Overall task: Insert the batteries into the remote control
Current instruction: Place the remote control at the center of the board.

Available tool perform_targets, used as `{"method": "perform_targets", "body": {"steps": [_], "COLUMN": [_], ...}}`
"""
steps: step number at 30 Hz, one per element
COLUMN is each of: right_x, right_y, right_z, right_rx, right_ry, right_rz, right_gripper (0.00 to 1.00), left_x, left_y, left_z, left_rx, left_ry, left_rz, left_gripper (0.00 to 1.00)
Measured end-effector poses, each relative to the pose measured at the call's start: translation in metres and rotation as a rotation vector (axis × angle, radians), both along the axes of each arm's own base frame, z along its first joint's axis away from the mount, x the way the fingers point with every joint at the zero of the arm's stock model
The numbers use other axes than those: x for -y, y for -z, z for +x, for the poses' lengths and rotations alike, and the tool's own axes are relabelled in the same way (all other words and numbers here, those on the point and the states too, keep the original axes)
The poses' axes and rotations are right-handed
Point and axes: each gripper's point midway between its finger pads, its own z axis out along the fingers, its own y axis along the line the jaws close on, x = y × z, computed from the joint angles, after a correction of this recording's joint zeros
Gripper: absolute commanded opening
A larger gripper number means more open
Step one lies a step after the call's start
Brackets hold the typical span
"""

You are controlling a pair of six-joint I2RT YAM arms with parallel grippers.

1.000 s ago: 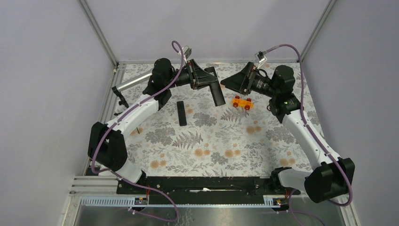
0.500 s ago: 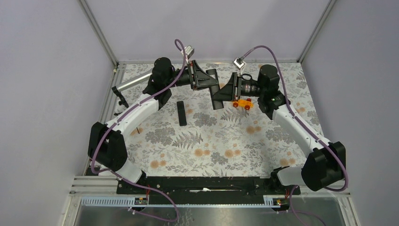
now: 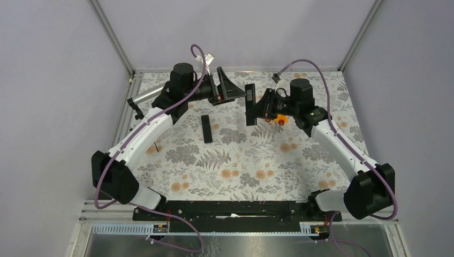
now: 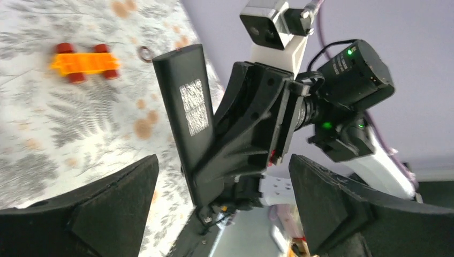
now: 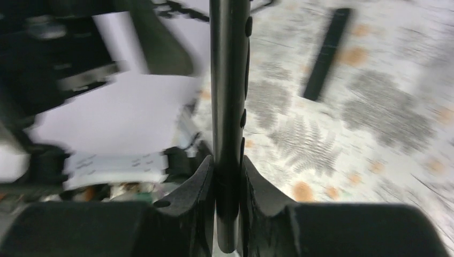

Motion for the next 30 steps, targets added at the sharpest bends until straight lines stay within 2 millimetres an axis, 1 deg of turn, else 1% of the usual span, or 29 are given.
{"method": "perform_targets", "body": {"steps": [3, 4, 7, 9, 11, 12, 14, 16, 19, 23, 25, 28, 29, 30], "right_x": [0.019, 0.027, 0.046, 0.052, 0.057, 0.061, 0.069, 0.075, 0.078, 0.070, 0.067, 0.069, 0.072, 0.072], "right_y": [0.042, 0.059, 0.119, 0.158, 0.192, 0.206, 0.225, 0.234, 0.240, 0.249, 0.256, 0.267, 0.268, 0.268], "right_z": [0.013, 0.017, 0.024, 0.019, 0.009, 0.006, 0.000, 0.001, 0.013, 0.030, 0.031, 0.025, 0.024, 0.024], "right_rx": [-0.053, -0.069, -0.132, -0.172, -0.210, -0.221, -0.231, -0.225, -0.190, -0.152, -0.141, -0.145, -0.143, -0.141], "right_ry": [0.130, 0.177, 0.266, 0.272, 0.260, 0.256, 0.250, 0.253, 0.273, 0.270, 0.257, 0.224, 0.218, 0.219], "right_rz": [-0.180, -0.258, -0.534, -0.707, -0.869, -0.947, -1.069, -1.159, -1.272, -1.383, -1.424, -1.488, -1.513, -1.519], "right_gripper": [0.00, 0.00, 0.00, 0.00, 0.00, 0.00, 0.00, 0.00, 0.00, 0.01, 0.08, 0.17, 0.22, 0.29], "left_x": [-0.017, -0.023, -0.043, -0.054, -0.066, -0.072, -0.084, -0.095, -0.109, -0.122, -0.128, -0.135, -0.137, -0.140], "left_y": [0.004, 0.004, -0.006, -0.016, -0.027, -0.032, -0.040, -0.047, -0.053, -0.057, -0.056, -0.050, -0.049, -0.048], "left_z": [0.002, 0.001, -0.005, -0.012, -0.020, -0.023, -0.032, -0.040, -0.050, -0.058, -0.061, -0.066, -0.068, -0.071], "left_rx": [0.044, 0.059, 0.119, 0.163, 0.207, 0.226, 0.261, 0.286, 0.308, 0.321, 0.324, 0.314, 0.311, 0.309], "left_ry": [-0.095, -0.126, -0.202, -0.240, -0.280, -0.296, -0.332, -0.362, -0.399, -0.431, -0.441, -0.451, -0.455, -0.458], "left_rz": [0.093, 0.121, 0.173, 0.191, 0.206, 0.212, 0.228, 0.242, 0.268, 0.305, 0.329, 0.362, 0.370, 0.379], "left_gripper": [0.99, 0.99, 0.99, 0.99, 0.99, 0.99, 0.99, 0.99, 0.99, 0.99, 0.99, 0.99, 0.99, 0.99]}}
